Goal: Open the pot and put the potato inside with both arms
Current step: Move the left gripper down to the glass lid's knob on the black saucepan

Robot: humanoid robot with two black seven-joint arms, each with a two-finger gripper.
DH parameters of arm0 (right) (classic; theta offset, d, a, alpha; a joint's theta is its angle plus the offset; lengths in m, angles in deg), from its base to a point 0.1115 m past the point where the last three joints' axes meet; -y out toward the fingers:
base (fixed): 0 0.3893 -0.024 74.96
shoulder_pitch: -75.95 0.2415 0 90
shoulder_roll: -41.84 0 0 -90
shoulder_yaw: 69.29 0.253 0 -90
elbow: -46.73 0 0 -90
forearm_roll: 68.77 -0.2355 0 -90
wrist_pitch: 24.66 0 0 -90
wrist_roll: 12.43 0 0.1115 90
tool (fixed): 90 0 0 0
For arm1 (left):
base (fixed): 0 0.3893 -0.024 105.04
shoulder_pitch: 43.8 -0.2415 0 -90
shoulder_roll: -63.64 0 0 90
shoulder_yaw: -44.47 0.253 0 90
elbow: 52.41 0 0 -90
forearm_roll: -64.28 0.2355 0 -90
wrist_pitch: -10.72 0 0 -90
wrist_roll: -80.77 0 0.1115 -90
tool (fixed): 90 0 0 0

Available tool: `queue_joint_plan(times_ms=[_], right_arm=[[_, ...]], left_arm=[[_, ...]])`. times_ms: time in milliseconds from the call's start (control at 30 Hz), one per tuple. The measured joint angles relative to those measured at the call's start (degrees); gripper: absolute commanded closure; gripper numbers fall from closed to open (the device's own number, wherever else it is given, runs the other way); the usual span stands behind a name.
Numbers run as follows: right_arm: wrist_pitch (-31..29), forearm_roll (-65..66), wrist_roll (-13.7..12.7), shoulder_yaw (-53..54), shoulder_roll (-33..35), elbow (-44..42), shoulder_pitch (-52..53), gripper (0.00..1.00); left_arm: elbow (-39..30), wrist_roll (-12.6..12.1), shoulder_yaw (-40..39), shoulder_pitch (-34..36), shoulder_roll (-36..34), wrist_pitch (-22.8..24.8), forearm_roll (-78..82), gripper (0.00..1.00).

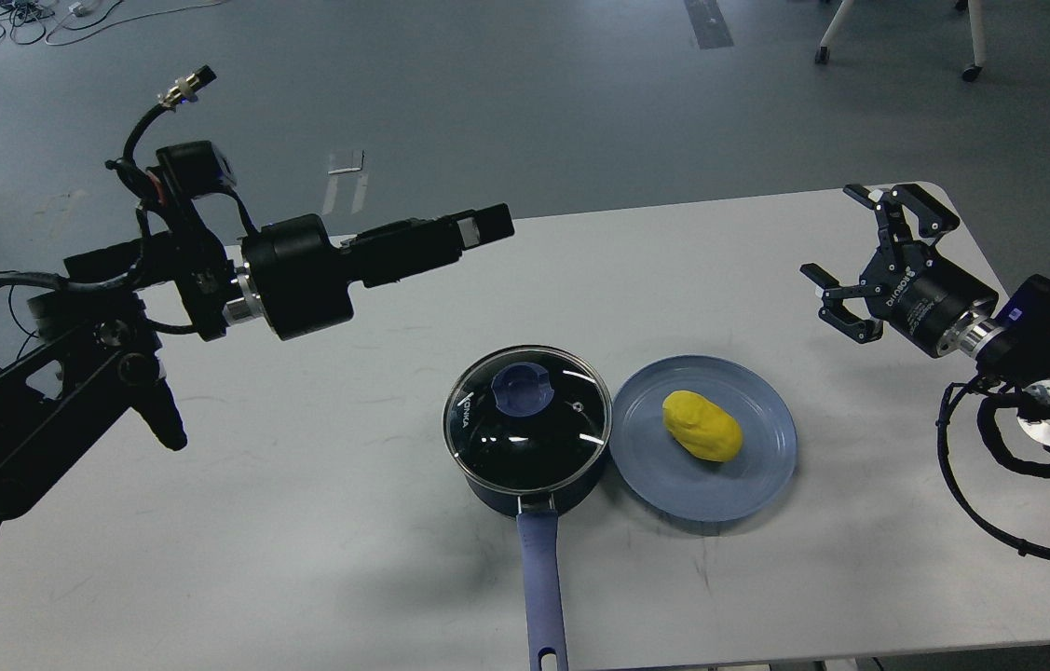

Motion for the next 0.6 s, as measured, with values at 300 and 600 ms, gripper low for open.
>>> queue_joint_plan(times_ms=[300,600], right_arm=[[0.0,0.07,0.0,-0.03,-0.12,0.01,0.0,0.0],[0.0,0.16,0.0,-0.03,-0.39,-0.08,0.0,0.0]], left_arm=[[3.19,0.0,13.9,7.32,3.55,-4.32,26.81,0.02],[12.17,-0.02,19.78,7.59,7.81,-6.12,34.23,0.02]])
